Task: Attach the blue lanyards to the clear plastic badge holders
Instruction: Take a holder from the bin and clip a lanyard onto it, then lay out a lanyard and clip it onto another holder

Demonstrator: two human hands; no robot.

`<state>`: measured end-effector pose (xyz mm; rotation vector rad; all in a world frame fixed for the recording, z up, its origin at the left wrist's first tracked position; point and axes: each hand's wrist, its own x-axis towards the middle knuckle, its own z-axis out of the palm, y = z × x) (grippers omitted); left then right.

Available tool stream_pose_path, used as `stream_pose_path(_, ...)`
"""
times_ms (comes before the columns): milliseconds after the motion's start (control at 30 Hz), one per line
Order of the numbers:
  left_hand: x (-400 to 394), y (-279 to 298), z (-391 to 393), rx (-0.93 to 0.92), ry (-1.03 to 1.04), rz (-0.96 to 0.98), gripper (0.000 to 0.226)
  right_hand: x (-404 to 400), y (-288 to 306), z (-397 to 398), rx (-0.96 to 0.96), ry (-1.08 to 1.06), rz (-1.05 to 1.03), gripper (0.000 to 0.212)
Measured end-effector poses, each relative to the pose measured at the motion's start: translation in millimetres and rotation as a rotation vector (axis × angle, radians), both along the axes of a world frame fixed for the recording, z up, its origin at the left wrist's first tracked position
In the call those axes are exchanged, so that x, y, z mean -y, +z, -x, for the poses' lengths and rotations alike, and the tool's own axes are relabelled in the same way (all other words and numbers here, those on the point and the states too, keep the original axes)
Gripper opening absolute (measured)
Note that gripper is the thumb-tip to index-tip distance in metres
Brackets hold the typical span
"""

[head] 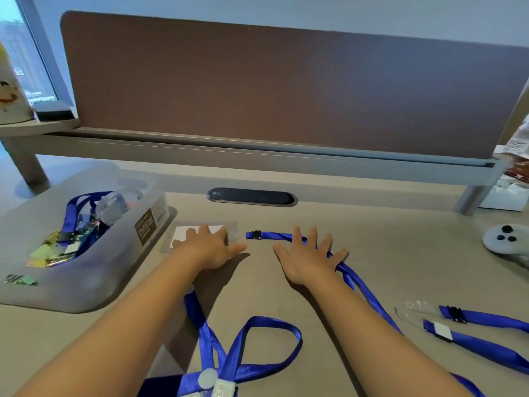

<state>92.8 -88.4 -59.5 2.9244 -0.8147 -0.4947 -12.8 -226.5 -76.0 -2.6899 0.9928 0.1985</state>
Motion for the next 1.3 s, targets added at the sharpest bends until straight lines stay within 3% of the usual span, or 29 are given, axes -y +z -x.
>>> stream_pose_path(300,-8.7,-3.9,-13.7,0.064,0.003,0.011,0.064,37.8,6.9,-16.0,0.123,0.435,0.162,0.050)
stream_pose_path(433,-5.5,-0.2,-3.8,0.111,0.007,0.048,0.056,26.4,13.7,-4.2,0.119,0.185,0.267,0.064)
stream_pose_path(600,4.3,-3.2,18.4,0.149,-0.004,0.106,0.058,11.6,7.1,26.0,-0.015,-0.103,0.006,0.074)
stream_pose_path(700,7.0,-3.4,23.3,0.148,-0.010,0.099,0.056,24.4,0.4,32.0,-0.005,-0.011,0.017,0.069)
stream_pose_path(900,12.2,-6.6,11.2,0.151,-0.005,0.081,0.058,45.3,10.1,14.6,0.225,0.305,-0.056,0.041)
stream_pose_path(1133,18.3,-8.6,3.7,0.160,0.003,0.100,0.060,78.8,14.9,24.7,0.270,0.252,-0.025,0.033)
stream_pose_path(1300,15.3,-9.0,5.0,0.172,-0.021,0.117,0.065,86.2,15.8,33.7,0.184,0.230,0.063,0.041)
